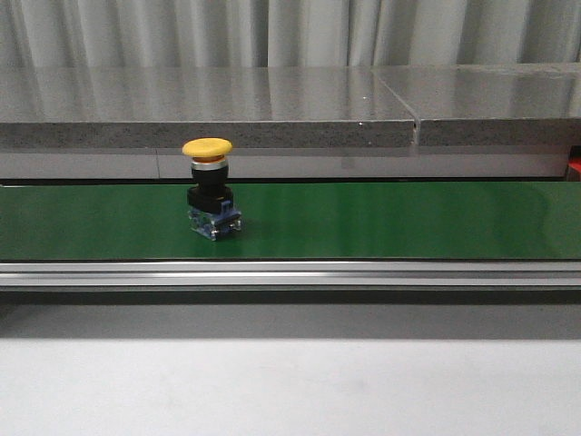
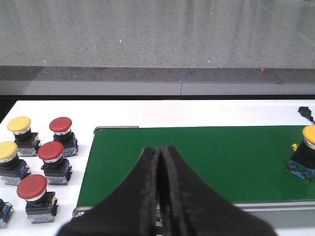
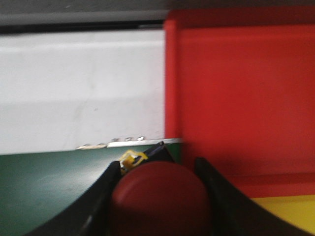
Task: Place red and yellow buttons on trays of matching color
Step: 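Carry the red button into the red tray and open the right gripper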
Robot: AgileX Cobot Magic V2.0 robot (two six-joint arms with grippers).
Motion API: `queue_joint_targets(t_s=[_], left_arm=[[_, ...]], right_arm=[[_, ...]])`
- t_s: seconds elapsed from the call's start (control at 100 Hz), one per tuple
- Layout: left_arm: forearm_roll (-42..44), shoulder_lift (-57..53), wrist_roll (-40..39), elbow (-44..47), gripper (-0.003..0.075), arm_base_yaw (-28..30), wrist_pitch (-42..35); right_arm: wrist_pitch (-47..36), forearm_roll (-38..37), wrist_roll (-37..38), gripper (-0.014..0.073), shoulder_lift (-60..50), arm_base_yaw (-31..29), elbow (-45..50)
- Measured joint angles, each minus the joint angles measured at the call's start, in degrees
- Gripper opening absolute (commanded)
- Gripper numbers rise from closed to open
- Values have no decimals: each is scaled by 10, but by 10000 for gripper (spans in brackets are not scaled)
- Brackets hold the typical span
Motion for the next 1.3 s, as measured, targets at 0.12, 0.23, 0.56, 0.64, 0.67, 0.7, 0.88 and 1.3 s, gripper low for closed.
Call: queue_joint_targets(t_s=[0.12,0.23,0.56,0.64,0.67,0.7,0.88,1.3], left_arm=[[0,0,0,0,-19,0,0],[0,0,0,0,-19,0,0],[0,0,0,0,-19,0,0],[0,0,0,0,-19,0,0],[0,0,0,0,-19,0,0],[0,0,0,0,-19,0,0],[0,0,0,0,-19,0,0],[0,0,0,0,-19,0,0]], right_arm=[[-37,-2,0,156,21,-39,-1],[-62,-2,0,156,54,-53,-1],[-131,-4,0,156,163,-56,-1],[-134,-4,0,156,183,-56,-5],[-135,-4,0,156,191,-56,-7],[-136,-4,0,156,197,-56,-10],[-142,-4,0,156,226,-56,-28],[-152,-9,0,262,247,-56,-33]])
